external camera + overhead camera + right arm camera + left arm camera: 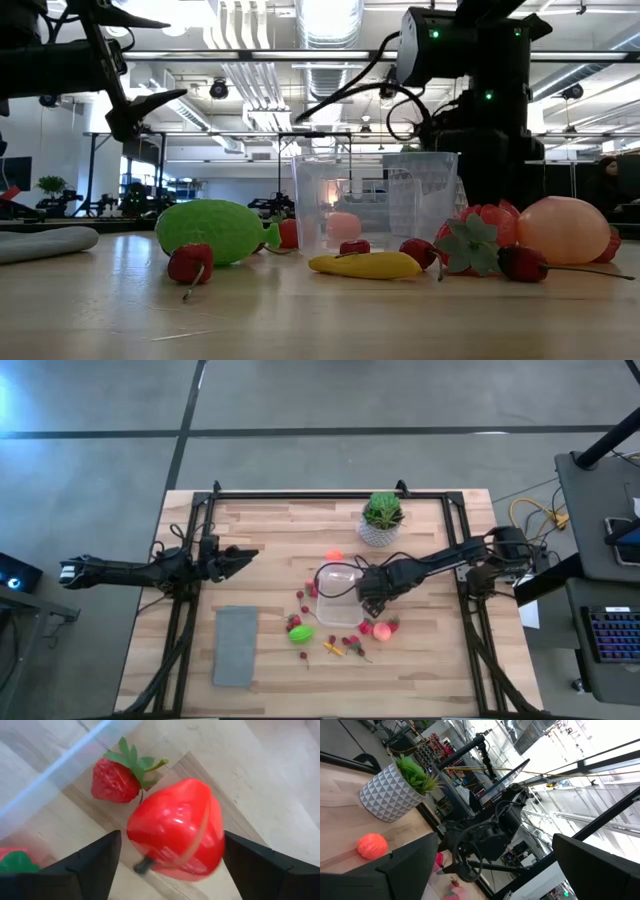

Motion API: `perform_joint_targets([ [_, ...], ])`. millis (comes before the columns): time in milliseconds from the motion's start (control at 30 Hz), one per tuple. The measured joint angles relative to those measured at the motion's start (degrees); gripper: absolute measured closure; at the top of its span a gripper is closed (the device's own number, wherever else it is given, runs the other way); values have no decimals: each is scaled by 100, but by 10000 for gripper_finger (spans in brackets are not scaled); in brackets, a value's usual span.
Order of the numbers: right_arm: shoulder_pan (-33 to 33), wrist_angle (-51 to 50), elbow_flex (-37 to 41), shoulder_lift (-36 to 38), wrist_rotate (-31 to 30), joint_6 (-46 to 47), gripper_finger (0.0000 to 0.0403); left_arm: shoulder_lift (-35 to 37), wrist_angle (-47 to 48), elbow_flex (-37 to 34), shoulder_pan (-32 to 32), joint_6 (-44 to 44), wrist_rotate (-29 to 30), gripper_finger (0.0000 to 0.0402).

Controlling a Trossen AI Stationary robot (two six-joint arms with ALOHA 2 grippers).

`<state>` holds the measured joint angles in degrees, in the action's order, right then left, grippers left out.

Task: Pick and placing Produce into tupperware
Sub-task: Put the red apple into the transparent bin

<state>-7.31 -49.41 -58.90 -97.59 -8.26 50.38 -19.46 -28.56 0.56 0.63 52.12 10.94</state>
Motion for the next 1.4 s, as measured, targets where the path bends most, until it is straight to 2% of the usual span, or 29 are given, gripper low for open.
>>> perform_joint_targets([
  [333,78,-160,9,152,-38,35,120,-10,2,0,2,0,2,23],
  [833,136,-136,189,65,-43,57,64,-74,5,0,0,2,-1,23],
  [1400,136,43,306,-10,-78,-9,77,-76,4,0,2,1,0,23],
])
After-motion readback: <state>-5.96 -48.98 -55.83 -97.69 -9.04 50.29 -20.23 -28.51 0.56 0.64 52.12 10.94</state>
